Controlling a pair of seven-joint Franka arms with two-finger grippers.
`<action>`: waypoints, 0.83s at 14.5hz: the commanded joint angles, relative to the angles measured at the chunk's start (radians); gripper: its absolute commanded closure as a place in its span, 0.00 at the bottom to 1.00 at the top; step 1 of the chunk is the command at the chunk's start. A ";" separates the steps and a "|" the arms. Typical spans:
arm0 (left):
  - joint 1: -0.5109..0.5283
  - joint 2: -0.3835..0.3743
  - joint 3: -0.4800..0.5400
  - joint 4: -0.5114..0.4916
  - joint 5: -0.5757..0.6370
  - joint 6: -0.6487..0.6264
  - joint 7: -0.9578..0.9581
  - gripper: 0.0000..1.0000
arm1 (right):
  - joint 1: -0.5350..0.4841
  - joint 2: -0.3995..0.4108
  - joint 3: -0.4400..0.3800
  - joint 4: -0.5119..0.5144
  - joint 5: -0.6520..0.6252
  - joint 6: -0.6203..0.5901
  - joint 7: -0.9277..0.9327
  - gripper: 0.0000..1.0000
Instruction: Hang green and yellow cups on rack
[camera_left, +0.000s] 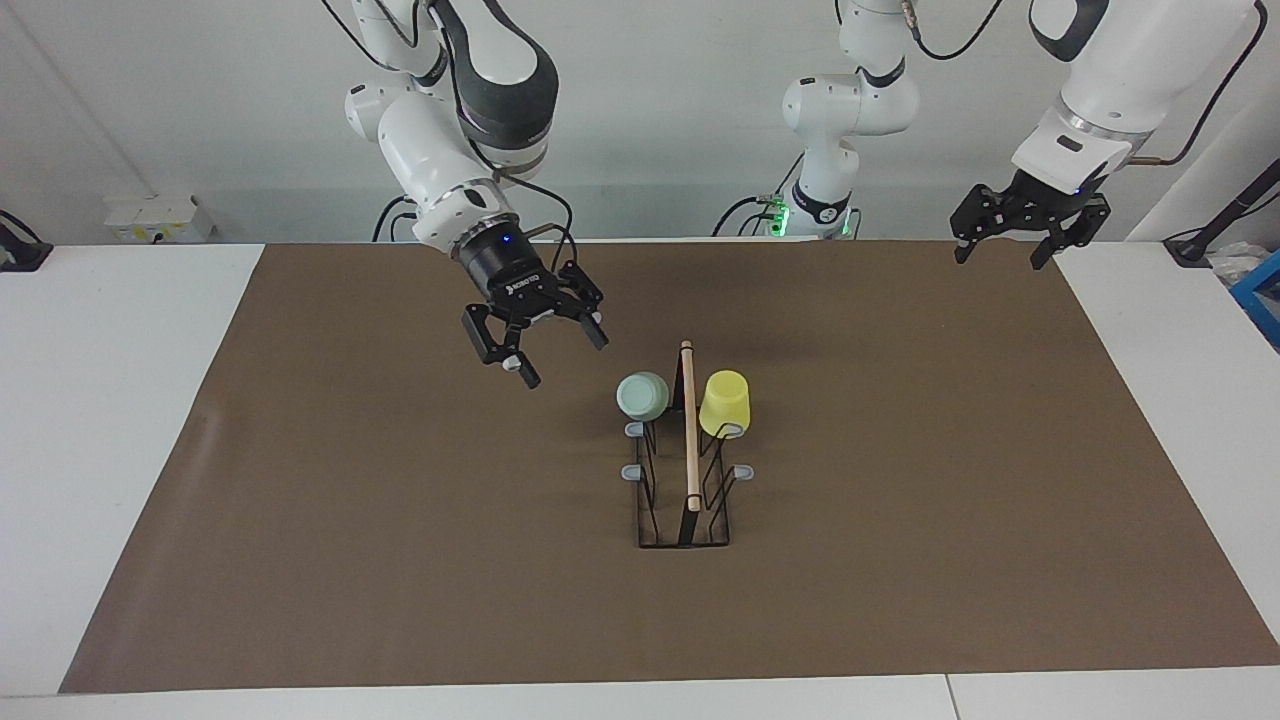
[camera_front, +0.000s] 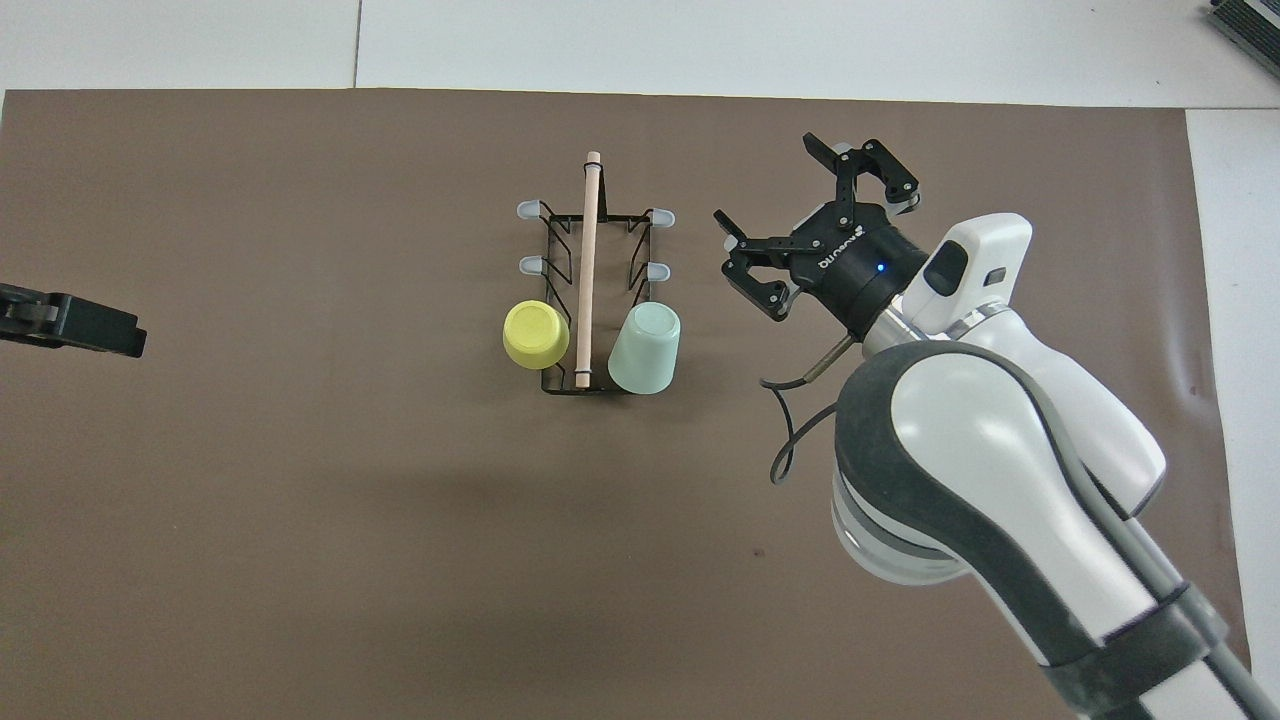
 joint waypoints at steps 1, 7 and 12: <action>0.006 -0.021 -0.003 -0.016 -0.002 -0.007 -0.003 0.00 | -0.058 0.000 0.006 0.017 -0.054 -0.158 0.035 0.00; 0.006 -0.021 -0.003 -0.014 -0.002 -0.007 -0.003 0.00 | -0.085 -0.011 0.003 -0.004 -0.140 -0.224 0.151 0.00; 0.006 -0.021 -0.003 -0.014 -0.002 -0.007 -0.003 0.00 | -0.141 -0.011 -0.003 0.006 -0.598 -0.429 0.654 0.00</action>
